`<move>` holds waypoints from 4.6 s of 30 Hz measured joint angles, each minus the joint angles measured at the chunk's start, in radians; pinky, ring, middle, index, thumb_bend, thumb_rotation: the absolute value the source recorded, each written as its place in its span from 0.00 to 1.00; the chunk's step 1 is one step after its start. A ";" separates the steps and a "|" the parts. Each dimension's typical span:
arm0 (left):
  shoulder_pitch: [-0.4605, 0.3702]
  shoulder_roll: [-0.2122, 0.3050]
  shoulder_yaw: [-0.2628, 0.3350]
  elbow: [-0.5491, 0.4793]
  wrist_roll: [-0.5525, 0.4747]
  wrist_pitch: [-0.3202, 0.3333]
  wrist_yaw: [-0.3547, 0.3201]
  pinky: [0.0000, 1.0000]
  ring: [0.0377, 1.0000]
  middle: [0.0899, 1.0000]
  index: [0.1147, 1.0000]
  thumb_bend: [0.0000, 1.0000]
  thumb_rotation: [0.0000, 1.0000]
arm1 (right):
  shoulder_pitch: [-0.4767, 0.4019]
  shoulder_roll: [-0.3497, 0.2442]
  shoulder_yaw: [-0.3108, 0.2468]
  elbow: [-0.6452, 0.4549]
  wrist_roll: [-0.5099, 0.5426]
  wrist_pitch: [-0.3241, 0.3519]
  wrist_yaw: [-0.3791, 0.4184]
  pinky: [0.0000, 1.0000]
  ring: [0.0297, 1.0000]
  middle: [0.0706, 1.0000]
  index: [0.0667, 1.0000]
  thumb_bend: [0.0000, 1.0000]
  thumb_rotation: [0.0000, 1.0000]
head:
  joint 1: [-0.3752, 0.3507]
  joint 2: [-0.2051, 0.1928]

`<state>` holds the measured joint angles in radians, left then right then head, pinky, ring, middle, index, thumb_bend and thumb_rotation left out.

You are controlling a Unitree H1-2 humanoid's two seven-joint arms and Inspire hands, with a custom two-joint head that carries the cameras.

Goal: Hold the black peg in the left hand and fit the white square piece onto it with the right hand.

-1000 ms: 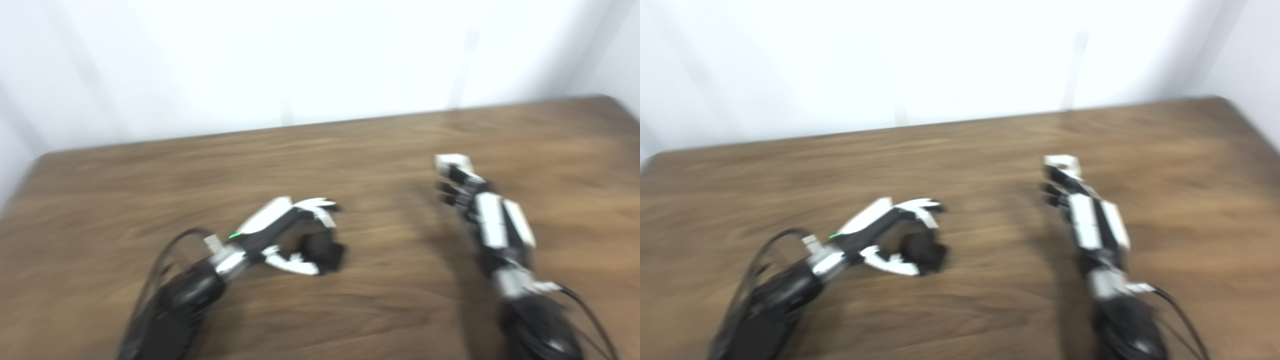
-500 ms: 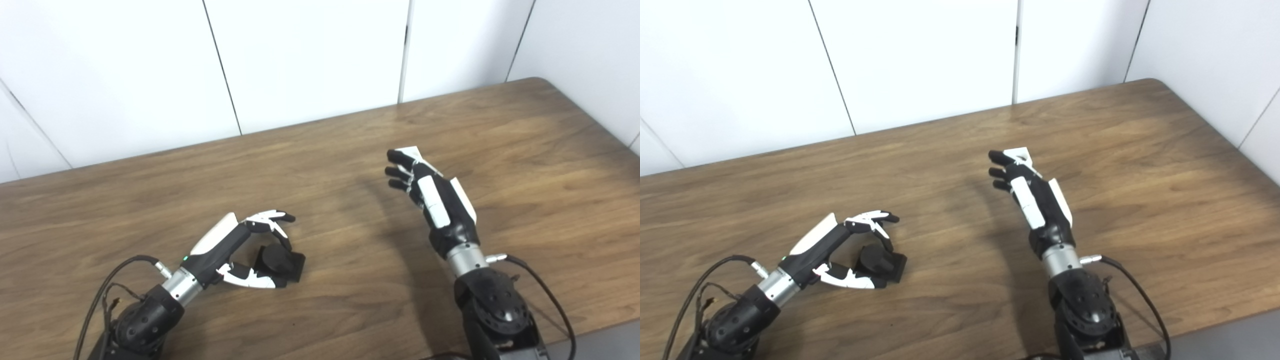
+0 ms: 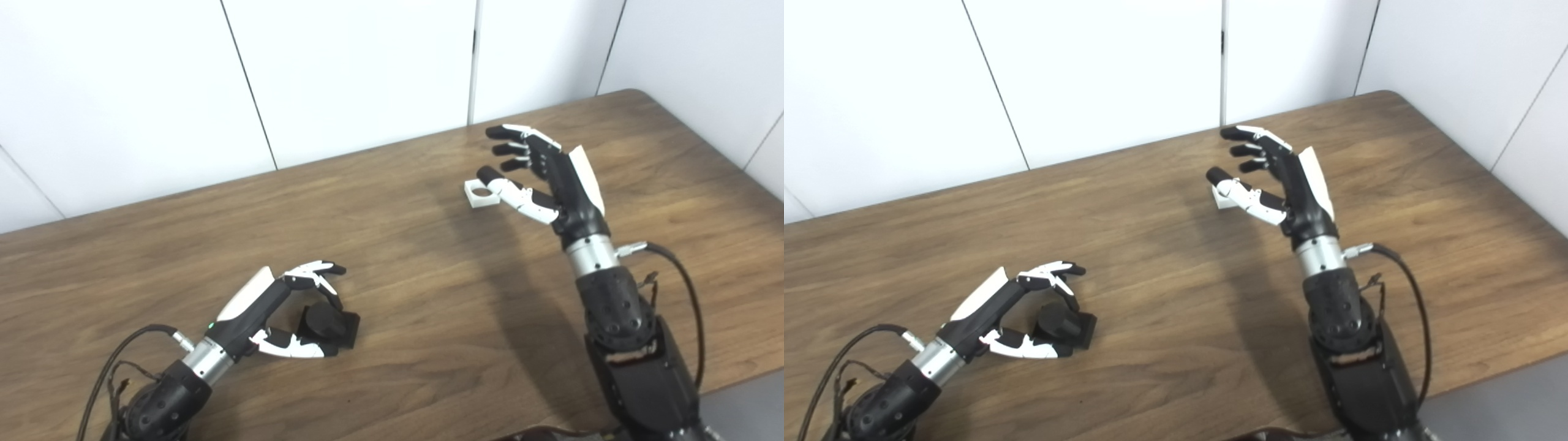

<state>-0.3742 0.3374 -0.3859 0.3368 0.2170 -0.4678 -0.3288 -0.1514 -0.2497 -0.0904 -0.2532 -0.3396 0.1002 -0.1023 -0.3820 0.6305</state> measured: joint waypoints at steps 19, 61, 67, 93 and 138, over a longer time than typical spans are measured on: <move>-0.003 -0.002 0.001 0.014 -0.001 -0.021 0.000 0.82 0.91 0.84 0.42 0.52 0.08 | -0.210 -0.208 0.095 0.217 -0.236 0.132 0.152 0.75 0.92 0.94 0.77 0.61 0.39 | 0.006 -0.005; 0.008 -0.002 0.008 -0.010 0.014 -0.003 0.003 0.82 0.92 0.85 0.42 0.52 0.08 | -0.443 -0.371 0.336 0.579 -0.248 0.166 0.565 0.87 0.99 1.00 0.89 1.00 0.68 | 0.048 0.023; 0.008 -0.002 0.009 -0.010 0.014 -0.002 0.003 0.82 0.91 0.84 0.42 0.52 0.08 | -0.443 -0.375 0.336 0.576 -0.240 0.167 0.578 0.87 0.98 1.00 0.88 1.00 0.57 | 0.046 0.025; 0.012 -0.003 0.013 -0.018 0.021 0.009 0.003 0.82 0.91 0.84 0.42 0.52 0.08 | -0.412 -0.357 0.339 0.598 -0.234 0.123 0.463 0.87 0.94 0.95 0.81 0.96 0.44 | 0.063 0.035; 0.022 -0.003 0.016 -0.045 0.023 0.046 0.004 0.80 0.91 0.84 0.42 0.52 0.08 | -0.434 -0.327 0.396 0.682 -0.265 0.086 0.317 0.83 0.90 0.88 0.58 0.72 0.25 | 0.087 0.055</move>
<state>-0.3527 0.3348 -0.3703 0.2913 0.2404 -0.4217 -0.3253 -0.5859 -0.5771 0.3057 0.4284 -0.6051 0.1859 0.2147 -0.2945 0.6857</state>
